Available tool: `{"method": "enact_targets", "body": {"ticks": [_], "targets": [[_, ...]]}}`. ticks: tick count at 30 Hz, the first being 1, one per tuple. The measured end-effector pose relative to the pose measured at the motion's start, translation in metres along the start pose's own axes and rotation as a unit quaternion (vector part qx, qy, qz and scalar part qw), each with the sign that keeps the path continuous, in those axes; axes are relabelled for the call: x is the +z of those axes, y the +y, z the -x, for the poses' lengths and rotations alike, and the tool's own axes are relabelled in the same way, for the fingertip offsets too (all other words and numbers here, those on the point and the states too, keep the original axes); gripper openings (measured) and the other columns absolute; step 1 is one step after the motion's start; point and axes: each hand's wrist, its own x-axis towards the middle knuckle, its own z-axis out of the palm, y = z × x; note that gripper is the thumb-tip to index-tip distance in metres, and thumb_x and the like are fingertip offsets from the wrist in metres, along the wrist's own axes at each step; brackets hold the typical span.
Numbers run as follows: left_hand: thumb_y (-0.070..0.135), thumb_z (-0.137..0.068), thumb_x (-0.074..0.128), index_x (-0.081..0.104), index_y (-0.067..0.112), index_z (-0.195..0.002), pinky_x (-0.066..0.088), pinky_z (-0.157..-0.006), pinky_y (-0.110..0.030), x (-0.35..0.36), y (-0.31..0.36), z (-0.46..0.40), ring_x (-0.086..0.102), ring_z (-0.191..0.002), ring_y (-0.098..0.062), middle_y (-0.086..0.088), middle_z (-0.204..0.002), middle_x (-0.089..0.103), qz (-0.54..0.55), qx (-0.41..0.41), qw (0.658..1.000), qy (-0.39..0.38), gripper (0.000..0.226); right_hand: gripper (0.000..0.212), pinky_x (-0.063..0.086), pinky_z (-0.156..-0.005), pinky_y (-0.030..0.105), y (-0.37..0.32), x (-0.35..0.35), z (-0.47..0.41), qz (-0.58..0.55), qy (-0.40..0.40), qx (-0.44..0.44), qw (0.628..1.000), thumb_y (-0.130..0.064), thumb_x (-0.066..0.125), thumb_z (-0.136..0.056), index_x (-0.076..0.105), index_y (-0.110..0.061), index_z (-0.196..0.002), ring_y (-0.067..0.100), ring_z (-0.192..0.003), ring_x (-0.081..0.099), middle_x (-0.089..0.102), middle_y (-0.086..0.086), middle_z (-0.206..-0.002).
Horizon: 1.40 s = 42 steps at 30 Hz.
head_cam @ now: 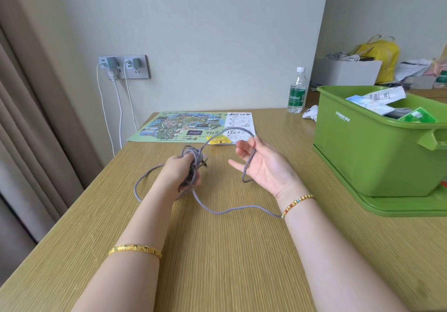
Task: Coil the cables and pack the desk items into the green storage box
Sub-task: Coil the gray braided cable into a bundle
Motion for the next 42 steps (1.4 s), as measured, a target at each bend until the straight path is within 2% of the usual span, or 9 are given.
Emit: {"method": "enact_targets", "body": {"ticks": [4, 13, 17, 21, 24, 29, 33, 39, 42], "targets": [[0.025, -0.096, 0.039, 0.054, 0.006, -0.074, 0.044, -0.046, -0.021, 0.007, -0.001, 0.008, 0.058, -0.039, -0.018, -0.005, -0.048, 0.062, -0.124, 0.028, 0.986, -0.110, 0.032, 0.030, 0.045, -0.090, 0.046, 0.000, 0.004, 0.000, 0.000, 0.019, -0.011, 1.000, -0.020, 0.031, -0.100, 0.048, -0.018, -0.076, 0.009, -0.072, 0.066, 0.071, -0.002, -0.078], [0.027, -0.101, 0.032, 0.044, 0.013, -0.087, 0.041, -0.037, -0.015, 0.014, 0.018, 0.018, 0.059, -0.042, -0.013, -0.005, -0.053, 0.060, 0.115, 0.152, 0.981, 0.022, 0.024, 0.022, 0.046, -0.094, 0.036, 0.002, -0.008, -0.006, 0.065, 0.302, -0.033, 0.950, -0.010, 0.030, -0.102, 0.049, -0.003, -0.109, 0.021, -0.092, 0.064, 0.065, 0.016, -0.107], [0.025, -0.101, 0.034, 0.045, 0.017, -0.083, 0.043, -0.037, -0.017, 0.018, 0.021, 0.024, 0.058, -0.039, -0.013, -0.007, -0.060, 0.055, 0.139, 0.143, 0.980, 0.022, 0.022, 0.045, 0.031, -0.105, 0.038, 0.006, -0.011, -0.009, 0.397, 0.377, 0.007, 0.836, -0.017, 0.037, -0.099, 0.028, -0.009, -0.142, 0.027, -0.128, 0.037, 0.034, 0.013, -0.144], [0.029, -0.100, 0.037, 0.048, 0.019, -0.082, 0.043, -0.038, -0.014, 0.016, 0.020, 0.023, 0.060, -0.038, -0.012, 0.005, -0.053, 0.059, 0.112, 0.124, 0.986, 0.024, 0.023, 0.051, 0.015, -0.108, 0.029, 0.012, 0.003, -0.008, 0.598, 0.324, -0.174, 0.712, -0.003, 0.042, -0.092, 0.031, -0.011, -0.141, 0.029, -0.136, 0.017, 0.020, 0.014, -0.149], [0.028, -0.099, 0.038, 0.050, 0.017, -0.082, 0.044, -0.043, -0.016, 0.017, 0.020, 0.024, 0.060, -0.040, -0.013, 0.007, -0.046, 0.059, 0.085, 0.111, 0.990, -0.025, 0.023, 0.057, 0.016, -0.108, 0.024, 0.016, 0.018, -0.002, 0.623, 0.262, -0.273, 0.685, 0.011, 0.038, -0.082, 0.044, -0.011, -0.135, 0.025, -0.134, 0.022, 0.029, 0.011, -0.145], [0.025, -0.098, 0.038, 0.052, 0.017, -0.081, 0.042, -0.039, -0.014, 0.016, 0.020, 0.023, 0.059, -0.038, -0.013, 0.006, -0.046, 0.059, 0.092, 0.105, 0.989, -0.040, 0.024, 0.026, 0.039, -0.089, 0.009, 0.012, 0.026, 0.000, 0.499, 0.117, -0.193, 0.837, -0.018, 0.049, -0.094, 0.057, -0.018, -0.119, -0.003, -0.100, 0.055, 0.061, -0.008, -0.108], [0.022, -0.098, 0.038, 0.052, 0.014, -0.080, 0.045, -0.040, -0.018, 0.014, 0.017, 0.020, 0.058, -0.037, -0.014, 0.004, -0.046, 0.058, 0.065, 0.096, 0.993, -0.012, 0.024, 0.027, 0.034, -0.054, 0.021, 0.018, 0.026, -0.001, 0.560, 0.096, -0.161, 0.807, -0.026, 0.047, -0.096, 0.056, -0.025, -0.070, -0.002, -0.046, 0.041, 0.048, -0.013, -0.050], [0.021, -0.095, 0.036, 0.050, 0.008, -0.092, 0.053, -0.065, -0.032, 0.008, 0.004, 0.007, 0.067, -0.062, -0.027, -0.009, -0.070, 0.062, -0.055, 0.044, 0.997, 0.025, 0.019, 0.032, 0.049, -0.072, 0.032, 0.001, 0.022, 0.000, 0.188, 0.119, -0.168, 0.960, -0.021, 0.036, -0.100, 0.051, -0.016, -0.073, 0.003, -0.054, 0.051, 0.052, -0.007, -0.059], [0.023, -0.095, 0.036, 0.050, 0.008, -0.092, 0.054, -0.069, -0.032, 0.007, 0.001, 0.006, 0.067, -0.078, -0.032, -0.013, -0.085, 0.063, -0.081, 0.028, 0.996, 0.024, 0.020, 0.034, 0.055, -0.067, 0.027, -0.003, 0.016, -0.001, 0.088, 0.136, -0.139, 0.977, -0.025, 0.035, -0.100, 0.051, -0.014, -0.072, 0.005, -0.054, 0.055, 0.058, -0.005, -0.060]]}}
